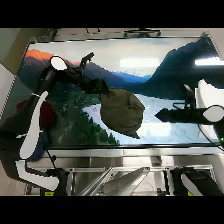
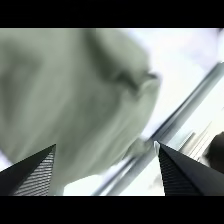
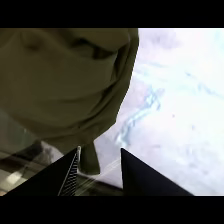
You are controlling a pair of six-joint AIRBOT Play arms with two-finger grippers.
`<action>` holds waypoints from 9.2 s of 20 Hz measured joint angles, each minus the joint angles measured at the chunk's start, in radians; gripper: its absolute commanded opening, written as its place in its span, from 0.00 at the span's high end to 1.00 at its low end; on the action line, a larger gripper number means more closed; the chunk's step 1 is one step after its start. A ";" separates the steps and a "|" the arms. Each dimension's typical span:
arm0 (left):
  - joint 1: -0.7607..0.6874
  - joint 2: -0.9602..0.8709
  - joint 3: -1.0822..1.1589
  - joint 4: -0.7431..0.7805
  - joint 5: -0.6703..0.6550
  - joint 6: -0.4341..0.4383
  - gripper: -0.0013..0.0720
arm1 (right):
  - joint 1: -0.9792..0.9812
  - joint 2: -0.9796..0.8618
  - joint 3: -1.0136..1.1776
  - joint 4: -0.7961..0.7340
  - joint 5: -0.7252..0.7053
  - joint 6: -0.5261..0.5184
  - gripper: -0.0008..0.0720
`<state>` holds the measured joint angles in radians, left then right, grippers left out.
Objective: Fold the shirts.
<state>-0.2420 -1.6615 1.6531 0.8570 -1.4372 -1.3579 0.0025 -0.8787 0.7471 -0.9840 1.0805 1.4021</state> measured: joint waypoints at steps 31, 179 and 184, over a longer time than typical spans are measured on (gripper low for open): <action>-0.185 0.138 -0.637 -0.104 0.452 0.037 0.95 | 0.043 -0.964 0.850 0.350 0.297 -0.461 0.97; 0.505 0.039 -0.646 -0.177 0.335 0.384 0.94 | -0.195 -0.409 -0.299 0.374 -0.060 -0.307 0.34; 0.505 0.036 -0.624 -0.177 0.296 0.385 0.94 | -0.166 -0.425 -0.299 0.365 -0.087 -0.333 0.96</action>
<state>0.2634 -1.6257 1.0290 0.6796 -1.1416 -0.9733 -0.1631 -1.3033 0.4484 -0.6189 0.9939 1.0695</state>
